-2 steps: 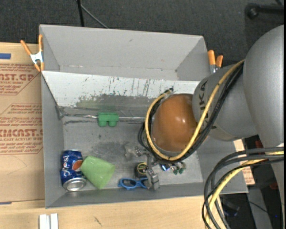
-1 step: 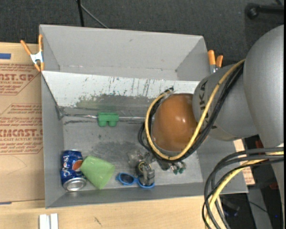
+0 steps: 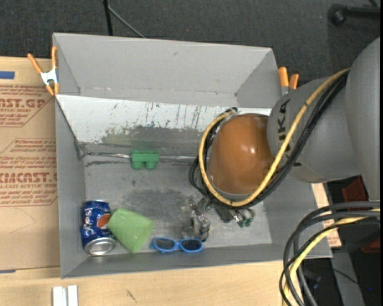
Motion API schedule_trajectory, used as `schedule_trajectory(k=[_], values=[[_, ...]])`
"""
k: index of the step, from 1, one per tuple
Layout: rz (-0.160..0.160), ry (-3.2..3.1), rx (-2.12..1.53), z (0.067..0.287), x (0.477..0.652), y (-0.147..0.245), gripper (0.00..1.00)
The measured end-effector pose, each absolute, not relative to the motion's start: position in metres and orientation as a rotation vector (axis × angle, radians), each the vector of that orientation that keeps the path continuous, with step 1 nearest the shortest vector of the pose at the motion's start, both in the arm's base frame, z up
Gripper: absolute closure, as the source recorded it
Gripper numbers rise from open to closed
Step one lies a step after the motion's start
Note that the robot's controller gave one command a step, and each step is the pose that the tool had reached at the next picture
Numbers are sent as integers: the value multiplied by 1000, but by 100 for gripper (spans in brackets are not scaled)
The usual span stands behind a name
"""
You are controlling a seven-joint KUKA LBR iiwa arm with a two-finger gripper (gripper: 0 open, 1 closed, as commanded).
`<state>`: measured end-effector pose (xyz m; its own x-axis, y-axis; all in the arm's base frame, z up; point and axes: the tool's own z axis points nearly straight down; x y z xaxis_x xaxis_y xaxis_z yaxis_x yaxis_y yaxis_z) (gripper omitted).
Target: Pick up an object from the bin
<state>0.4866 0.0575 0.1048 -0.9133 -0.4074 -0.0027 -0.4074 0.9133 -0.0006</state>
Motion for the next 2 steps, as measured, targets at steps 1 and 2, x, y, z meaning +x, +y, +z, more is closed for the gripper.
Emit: schedule_trajectory(k=[1, 2], values=[[-1, 3068, -653, 161, 488, 58, 100], [0, 3068, -654, 195, 489, 59, 100]])
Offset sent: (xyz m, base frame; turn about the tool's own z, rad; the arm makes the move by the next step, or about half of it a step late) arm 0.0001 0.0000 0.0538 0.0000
